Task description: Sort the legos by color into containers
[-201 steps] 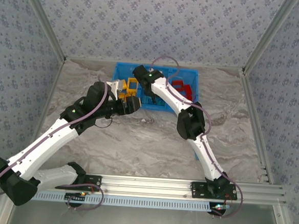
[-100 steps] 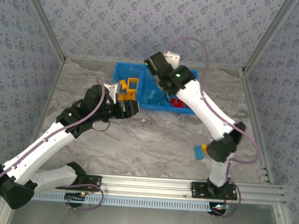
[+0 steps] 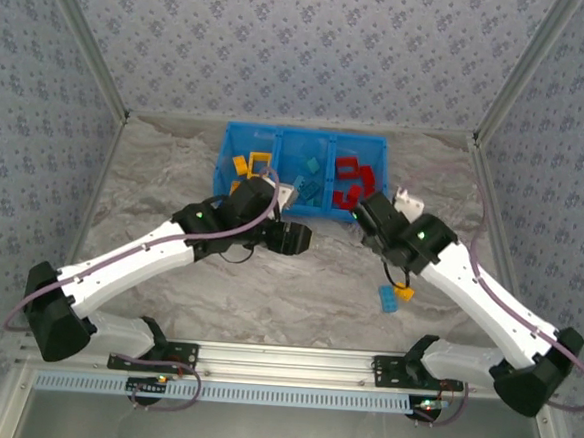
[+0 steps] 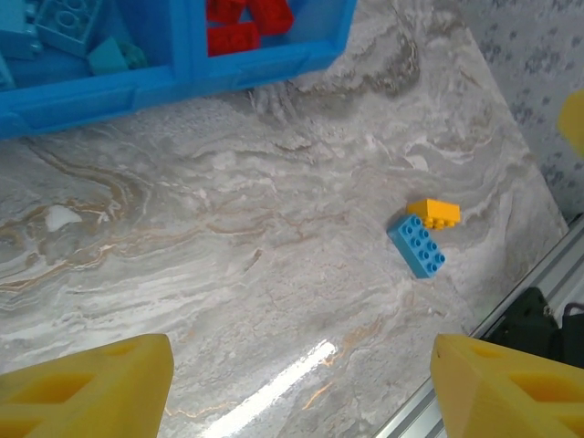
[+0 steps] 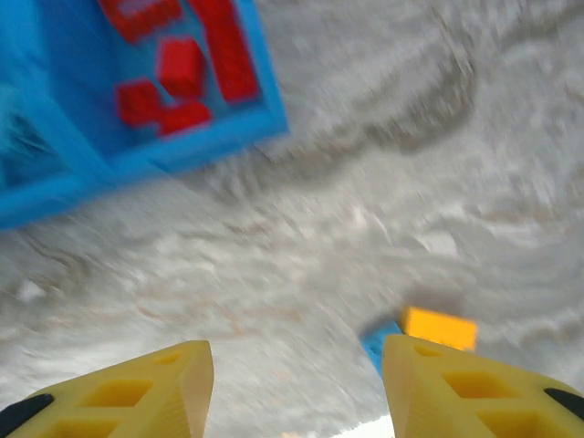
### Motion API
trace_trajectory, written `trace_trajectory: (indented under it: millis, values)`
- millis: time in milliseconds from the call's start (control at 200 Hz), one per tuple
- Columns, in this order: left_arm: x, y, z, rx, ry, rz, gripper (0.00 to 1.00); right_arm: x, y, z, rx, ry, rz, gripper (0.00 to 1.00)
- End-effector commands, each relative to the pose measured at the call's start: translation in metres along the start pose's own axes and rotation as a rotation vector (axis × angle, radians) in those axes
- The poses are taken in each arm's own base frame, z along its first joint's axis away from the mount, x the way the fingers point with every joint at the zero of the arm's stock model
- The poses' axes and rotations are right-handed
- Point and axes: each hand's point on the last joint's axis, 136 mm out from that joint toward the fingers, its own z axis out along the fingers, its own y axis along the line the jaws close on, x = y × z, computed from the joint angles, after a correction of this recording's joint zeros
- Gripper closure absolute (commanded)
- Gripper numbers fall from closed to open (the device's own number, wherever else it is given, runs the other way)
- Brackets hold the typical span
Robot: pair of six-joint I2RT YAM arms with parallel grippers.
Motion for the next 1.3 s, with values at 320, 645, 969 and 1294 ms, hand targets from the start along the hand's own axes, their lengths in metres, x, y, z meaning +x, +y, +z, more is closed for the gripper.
trace_trajectory:
  millis: [320, 645, 969, 1294]
  values:
    - [0.033, -0.093, 0.077, 0.123, 0.111, 0.368, 0.25, 0.048, -0.09, -0.013, 0.124, 0.066, 0.157, 0.45]
    - [0.071, -0.123, 0.169, -0.049, 0.406, 0.157, 0.28, -0.005, -0.119, -0.062, 0.116, -0.132, 0.225, 0.43]
    - [0.113, -0.13, 0.2, -0.161, 0.593, -0.259, 0.25, -0.044, -0.124, -0.097, 0.026, -0.284, 0.223, 0.33]
    - [0.126, -0.131, 0.227, -0.186, 0.627, -0.401, 0.25, -0.037, -0.107, -0.106, -0.156, -0.277, 0.137, 0.31]
